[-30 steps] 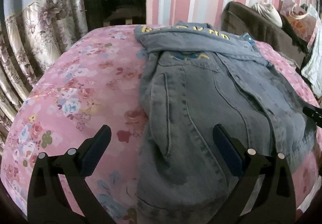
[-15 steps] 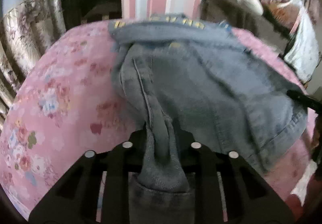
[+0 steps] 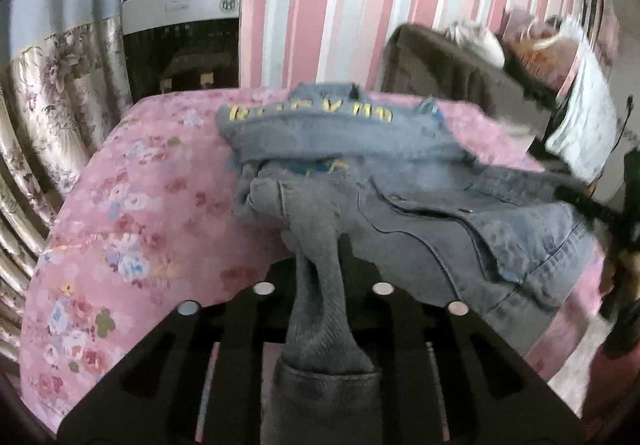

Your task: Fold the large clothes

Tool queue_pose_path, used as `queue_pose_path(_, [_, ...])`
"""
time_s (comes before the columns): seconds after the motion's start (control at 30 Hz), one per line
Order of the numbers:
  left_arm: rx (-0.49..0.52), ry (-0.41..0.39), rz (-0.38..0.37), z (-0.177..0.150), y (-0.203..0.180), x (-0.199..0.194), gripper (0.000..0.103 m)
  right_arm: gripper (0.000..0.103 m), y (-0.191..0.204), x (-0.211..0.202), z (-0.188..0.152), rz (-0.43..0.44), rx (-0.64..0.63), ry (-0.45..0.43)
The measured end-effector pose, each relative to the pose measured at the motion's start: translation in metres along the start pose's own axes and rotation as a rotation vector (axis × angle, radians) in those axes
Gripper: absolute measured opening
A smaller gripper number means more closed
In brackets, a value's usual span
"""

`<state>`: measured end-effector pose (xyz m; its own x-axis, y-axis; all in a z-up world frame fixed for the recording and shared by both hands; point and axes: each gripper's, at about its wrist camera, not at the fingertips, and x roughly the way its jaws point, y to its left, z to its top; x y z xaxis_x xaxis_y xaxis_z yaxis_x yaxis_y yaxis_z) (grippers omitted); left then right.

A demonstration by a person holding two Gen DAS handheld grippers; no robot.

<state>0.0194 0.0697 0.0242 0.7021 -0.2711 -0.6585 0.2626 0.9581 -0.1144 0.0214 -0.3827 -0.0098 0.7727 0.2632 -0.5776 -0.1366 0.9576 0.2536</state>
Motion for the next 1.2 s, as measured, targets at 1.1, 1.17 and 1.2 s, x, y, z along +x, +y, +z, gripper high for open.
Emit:
queue_pose_path(1.1, [0.073,-0.069,0.048,-0.028,-0.010,-0.016,0.010,0.014,0.007,-0.015,-0.029,0.009,-0.117,-0.033])
queue_pose_path(1.17, [0.078,-0.101,0.060,-0.010,-0.009,-0.017,0.010,0.014,0.013,-0.017,-0.012,0.003,-0.128,-0.074])
queue_pose_path(1.2, [0.081,-0.112,0.064,-0.003,-0.009,-0.015,0.010,0.014,0.016,-0.017,-0.004,-0.009,-0.139,-0.095])
